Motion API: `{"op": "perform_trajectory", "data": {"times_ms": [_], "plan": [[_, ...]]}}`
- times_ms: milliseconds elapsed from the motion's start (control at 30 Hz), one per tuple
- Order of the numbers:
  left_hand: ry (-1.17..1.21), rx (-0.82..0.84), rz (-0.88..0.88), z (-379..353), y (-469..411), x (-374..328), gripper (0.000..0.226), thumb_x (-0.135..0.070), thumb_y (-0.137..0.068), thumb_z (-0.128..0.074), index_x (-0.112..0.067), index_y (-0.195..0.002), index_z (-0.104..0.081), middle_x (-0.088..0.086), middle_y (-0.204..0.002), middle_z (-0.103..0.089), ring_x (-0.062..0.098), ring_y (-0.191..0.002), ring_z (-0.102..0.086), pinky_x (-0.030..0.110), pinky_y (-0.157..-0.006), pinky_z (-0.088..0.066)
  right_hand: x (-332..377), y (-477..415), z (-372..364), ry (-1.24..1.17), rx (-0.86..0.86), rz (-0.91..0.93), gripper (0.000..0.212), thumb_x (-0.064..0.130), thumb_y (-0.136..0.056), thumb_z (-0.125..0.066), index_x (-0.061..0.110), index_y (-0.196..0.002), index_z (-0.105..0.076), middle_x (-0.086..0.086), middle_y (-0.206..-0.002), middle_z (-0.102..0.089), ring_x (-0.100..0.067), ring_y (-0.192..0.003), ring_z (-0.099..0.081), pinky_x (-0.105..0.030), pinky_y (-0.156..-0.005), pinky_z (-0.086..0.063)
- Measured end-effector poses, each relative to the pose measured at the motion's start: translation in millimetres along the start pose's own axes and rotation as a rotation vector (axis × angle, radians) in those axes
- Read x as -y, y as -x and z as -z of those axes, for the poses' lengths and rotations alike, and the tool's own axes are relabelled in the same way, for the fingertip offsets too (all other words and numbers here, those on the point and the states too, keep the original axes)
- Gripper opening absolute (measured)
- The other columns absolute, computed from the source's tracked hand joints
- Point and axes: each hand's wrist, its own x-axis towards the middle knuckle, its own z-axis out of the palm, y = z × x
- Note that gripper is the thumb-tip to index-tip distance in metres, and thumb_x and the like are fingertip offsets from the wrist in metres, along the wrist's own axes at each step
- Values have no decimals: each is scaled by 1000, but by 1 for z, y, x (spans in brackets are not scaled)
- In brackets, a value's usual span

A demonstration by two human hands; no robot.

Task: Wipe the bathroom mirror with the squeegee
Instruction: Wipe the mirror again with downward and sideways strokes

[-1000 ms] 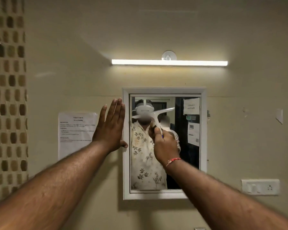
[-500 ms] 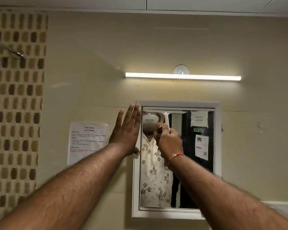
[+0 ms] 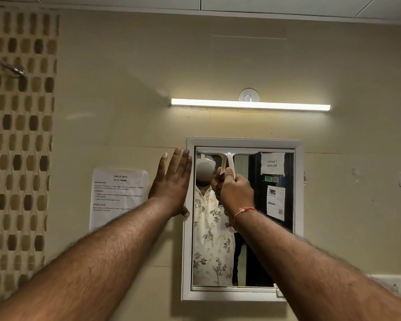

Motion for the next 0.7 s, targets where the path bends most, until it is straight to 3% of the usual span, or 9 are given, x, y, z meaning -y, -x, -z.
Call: {"op": "perform_trajectory", "data": {"times_ms": [333, 567, 700], "plan": [[14, 14, 4, -3, -1, -3, 180, -84, -73, -88, -2, -167, 42, 21, -172, 55, 43, -162, 48, 68, -138, 19, -4, 0, -2, 8, -24, 7, 54, 75, -95, -31, 34, -92, -64, 4, -91, -73, -22, -90, -73, -57, -89, -62], [35, -1, 6, -6, 0, -3, 181, -85, -70, -89, -4, -168, 40, 20, -175, 51, 42, -165, 45, 67, -139, 17, -19, -13, -10, 54, -25, 15, 64, 83, -85, -22, 36, -94, -65, 7, -90, -73, -22, -89, -73, -58, -88, -61], [49, 3, 5, -5, 1, -2, 180, -85, -71, -88, -6, -168, 42, 18, -175, 53, 42, -165, 45, 68, -139, 15, -36, -11, -18, 51, -30, -12, 63, 82, -88, -25, 37, -99, -67, 0, -96, -73, -27, -97, -70, -56, -88, -61]]}}
